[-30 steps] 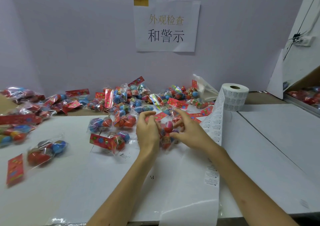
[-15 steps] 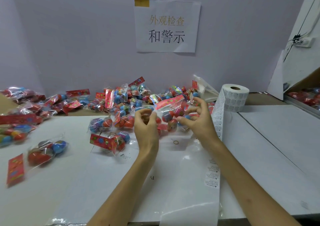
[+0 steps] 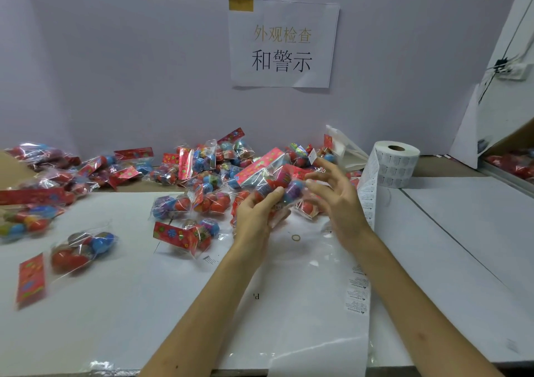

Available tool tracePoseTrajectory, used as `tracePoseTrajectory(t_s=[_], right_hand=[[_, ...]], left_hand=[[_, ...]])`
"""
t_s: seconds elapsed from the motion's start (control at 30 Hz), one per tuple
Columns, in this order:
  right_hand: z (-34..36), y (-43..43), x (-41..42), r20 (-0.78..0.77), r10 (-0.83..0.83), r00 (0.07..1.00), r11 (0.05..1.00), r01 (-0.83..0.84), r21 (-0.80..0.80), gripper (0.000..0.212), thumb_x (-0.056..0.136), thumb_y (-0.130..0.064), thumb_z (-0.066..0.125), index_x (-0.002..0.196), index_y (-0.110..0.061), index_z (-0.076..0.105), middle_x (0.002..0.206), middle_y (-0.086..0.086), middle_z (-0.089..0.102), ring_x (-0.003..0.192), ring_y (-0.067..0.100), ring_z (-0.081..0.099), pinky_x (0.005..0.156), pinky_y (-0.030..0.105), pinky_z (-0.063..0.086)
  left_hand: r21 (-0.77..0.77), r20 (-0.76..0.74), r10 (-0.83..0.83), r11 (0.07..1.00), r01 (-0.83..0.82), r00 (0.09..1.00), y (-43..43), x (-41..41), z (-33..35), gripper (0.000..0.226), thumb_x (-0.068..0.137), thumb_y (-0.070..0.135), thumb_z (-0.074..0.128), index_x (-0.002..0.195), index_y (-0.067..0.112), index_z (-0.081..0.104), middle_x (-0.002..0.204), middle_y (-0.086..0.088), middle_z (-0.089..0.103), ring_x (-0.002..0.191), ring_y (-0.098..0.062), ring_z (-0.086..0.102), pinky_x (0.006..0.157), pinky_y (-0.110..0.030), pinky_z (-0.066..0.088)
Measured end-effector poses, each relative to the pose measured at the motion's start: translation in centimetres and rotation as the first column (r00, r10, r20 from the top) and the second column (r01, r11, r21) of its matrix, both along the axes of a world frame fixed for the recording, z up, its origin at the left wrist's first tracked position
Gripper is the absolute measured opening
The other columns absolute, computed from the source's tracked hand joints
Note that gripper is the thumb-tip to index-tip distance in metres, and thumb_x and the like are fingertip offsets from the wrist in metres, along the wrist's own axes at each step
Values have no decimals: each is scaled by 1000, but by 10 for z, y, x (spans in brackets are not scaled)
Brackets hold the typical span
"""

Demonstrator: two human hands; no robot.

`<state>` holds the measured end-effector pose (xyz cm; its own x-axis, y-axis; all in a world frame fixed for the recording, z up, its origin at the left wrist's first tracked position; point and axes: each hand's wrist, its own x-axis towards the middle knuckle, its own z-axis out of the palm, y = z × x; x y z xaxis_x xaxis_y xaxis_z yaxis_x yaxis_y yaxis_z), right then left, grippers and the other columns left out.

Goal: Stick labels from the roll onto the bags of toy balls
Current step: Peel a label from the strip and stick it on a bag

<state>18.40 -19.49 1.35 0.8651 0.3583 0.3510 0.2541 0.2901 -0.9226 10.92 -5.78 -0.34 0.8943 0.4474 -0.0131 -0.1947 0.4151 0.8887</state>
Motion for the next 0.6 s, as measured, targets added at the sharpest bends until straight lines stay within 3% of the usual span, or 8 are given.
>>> tracePoseTrajectory(t_s=[0.1, 0.2, 0.27, 0.37, 0.5, 0.6], right_hand=[[4, -4, 0, -36, 17, 999, 999, -16, 28, 36, 93, -15, 63, 128, -21, 66, 86, -8, 68, 71, 9, 65, 62, 23, 51], [7, -5, -3, -104, 123, 987, 991, -116, 66, 28, 98, -14, 52, 120, -15, 70, 69, 0, 58, 58, 12, 51, 55, 28, 36], [10, -4, -7, -150, 214, 965, 975, -200, 101, 28, 90, -24, 57, 110, -16, 75, 62, 2, 51, 55, 12, 44, 55, 28, 32], [11, -2, -13, -226, 309, 924, 950, -290, 115, 30, 83, -33, 59, 99, -20, 80, 59, 0, 45, 54, 12, 42, 54, 26, 35], [10, -1, -14, -263, 365, 893, 931, -351, 103, 32, 86, -32, 57, 101, -19, 81, 61, 0, 42, 53, 12, 38, 53, 25, 34], [10, 0, -15, -264, 371, 890, 928, -367, 65, 33, 88, -32, 55, 104, -18, 81, 61, 0, 40, 53, 12, 34, 52, 24, 35]], left_hand=[[-41, -25, 65, 997, -66, 998, 2, 1, 1, 23, 90, 11, 75, 111, 5, 68, 97, -12, 75, 83, -28, 70, 94, -64, 54], [-81, -29, 119, 989, -121, 993, 3, -1, 5, 34, 89, 9, 75, 119, -3, 63, 104, -19, 69, 81, -30, 68, 88, -66, 56], [-105, -24, 144, 984, -145, 989, 3, -2, 5, 31, 90, 7, 73, 116, -5, 63, 103, -22, 67, 71, -28, 67, 71, -54, 62], [-117, -39, 175, 977, -178, 984, 4, -4, 8, 20, 90, 6, 73, 106, -2, 64, 98, -23, 67, 59, -25, 65, 45, -31, 55], [-112, -45, 169, 979, -173, 985, 4, -7, 9, 28, 91, 9, 74, 113, -3, 62, 104, -29, 68, 65, -30, 68, 46, -36, 57], [-106, -30, 163, 980, -165, 986, 3, -7, 8, 33, 91, 13, 74, 117, -3, 62, 115, -34, 67, 80, -41, 66, 61, -51, 63]])
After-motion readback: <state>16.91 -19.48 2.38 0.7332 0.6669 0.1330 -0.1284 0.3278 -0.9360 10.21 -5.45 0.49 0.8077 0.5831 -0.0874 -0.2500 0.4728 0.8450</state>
